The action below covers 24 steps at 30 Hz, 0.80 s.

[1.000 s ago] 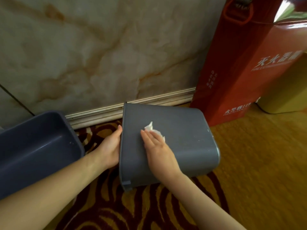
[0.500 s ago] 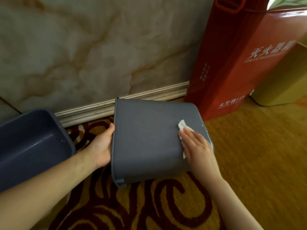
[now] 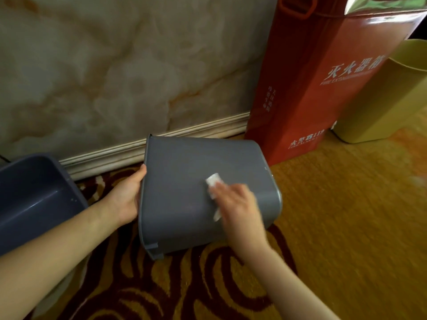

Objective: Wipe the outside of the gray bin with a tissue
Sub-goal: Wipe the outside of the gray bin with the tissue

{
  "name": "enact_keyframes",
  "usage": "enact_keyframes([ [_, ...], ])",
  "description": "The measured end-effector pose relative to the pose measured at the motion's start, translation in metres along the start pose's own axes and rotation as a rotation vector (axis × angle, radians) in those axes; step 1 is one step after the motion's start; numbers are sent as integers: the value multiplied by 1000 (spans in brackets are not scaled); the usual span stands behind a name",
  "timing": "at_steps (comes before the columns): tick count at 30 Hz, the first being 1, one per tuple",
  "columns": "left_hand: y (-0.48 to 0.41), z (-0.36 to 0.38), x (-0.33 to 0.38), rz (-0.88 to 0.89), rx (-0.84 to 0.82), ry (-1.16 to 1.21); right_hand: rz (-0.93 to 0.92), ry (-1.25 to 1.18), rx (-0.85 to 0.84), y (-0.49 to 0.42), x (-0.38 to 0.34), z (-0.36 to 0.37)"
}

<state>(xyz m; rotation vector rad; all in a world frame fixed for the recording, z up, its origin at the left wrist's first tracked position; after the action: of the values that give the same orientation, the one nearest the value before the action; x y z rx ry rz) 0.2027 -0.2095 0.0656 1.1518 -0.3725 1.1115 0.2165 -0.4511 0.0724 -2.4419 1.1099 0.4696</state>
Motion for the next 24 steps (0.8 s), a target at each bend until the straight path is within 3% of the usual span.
enact_keyframes([
  [2, -4, -1, 4, 8, 13, -6, -78, 107, -83, 4, -7, 14],
  [4, -8, -2, 7, 13, 20, -15, -50, 100, -63, 13, 13, 13],
  [8, -14, 0, 14, 24, 53, -34, 201, 62, 131, 33, 67, -6],
  [12, -23, 3, 27, 53, 105, -49, 437, -79, 209, 9, 93, -24],
  [14, -25, 4, 32, 50, 133, -56, 435, -164, 194, -21, 98, -31],
  [19, -31, 4, 41, 43, 143, -59, 333, -156, -130, -59, 108, -30],
  [24, -36, 14, 41, 59, 217, -68, 340, -115, -22, -11, 100, -24],
])
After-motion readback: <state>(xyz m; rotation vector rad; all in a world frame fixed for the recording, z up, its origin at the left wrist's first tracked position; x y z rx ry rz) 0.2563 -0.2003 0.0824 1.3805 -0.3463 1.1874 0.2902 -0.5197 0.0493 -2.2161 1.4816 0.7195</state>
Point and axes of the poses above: each hand's wrist, its own y-axis away from the middle knuckle, its own z-axis out of the palm, x = y × z, the point moved 1 cm from there along -y, towards the middle knuckle, and after that the axes turned 14 degrees about -x, right-handed, at the moved point
